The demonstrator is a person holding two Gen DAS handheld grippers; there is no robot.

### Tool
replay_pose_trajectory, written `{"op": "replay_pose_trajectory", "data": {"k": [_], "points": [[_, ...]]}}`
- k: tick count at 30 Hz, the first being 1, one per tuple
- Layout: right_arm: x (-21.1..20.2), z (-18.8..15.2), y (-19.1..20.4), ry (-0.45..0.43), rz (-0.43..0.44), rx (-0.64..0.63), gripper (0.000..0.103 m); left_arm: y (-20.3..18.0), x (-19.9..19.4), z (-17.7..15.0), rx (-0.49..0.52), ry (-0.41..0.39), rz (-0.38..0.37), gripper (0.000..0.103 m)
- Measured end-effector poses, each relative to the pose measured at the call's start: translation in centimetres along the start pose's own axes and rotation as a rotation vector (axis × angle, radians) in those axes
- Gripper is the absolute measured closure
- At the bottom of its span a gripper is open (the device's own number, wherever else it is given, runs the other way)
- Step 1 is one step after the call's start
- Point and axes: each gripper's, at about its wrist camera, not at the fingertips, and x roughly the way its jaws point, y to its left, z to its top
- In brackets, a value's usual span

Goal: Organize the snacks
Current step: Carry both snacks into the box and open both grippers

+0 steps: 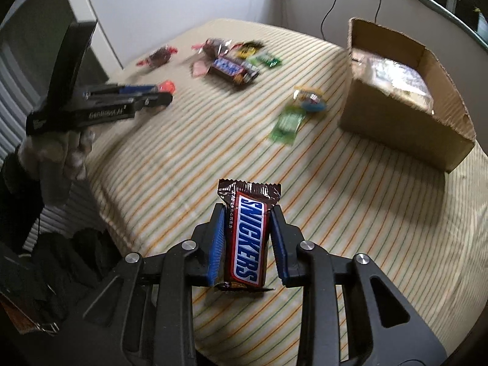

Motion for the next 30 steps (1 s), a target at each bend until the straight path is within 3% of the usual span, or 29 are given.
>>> {"op": "replay_pose_trajectory", "data": {"k": [15,23,30], "points": [[-3.7,5.7,-7.8,-0.164,-0.090,0.069,0.073,-6.1,2.2,8.5,0.108,-0.089,-0.115,0.066],[-3.9,7.7,-12.3,-0.197,-0.146,0.120,0.073,-9.1,5.2,13.0,0.132,-0.089,-0.179,0.066],[-2.8,9.2,-15.8,-0.196,-0.179,0.160,0.073,-10.9,7.6,16.3,0.146,-0.089,-0.191,0.066]]}}
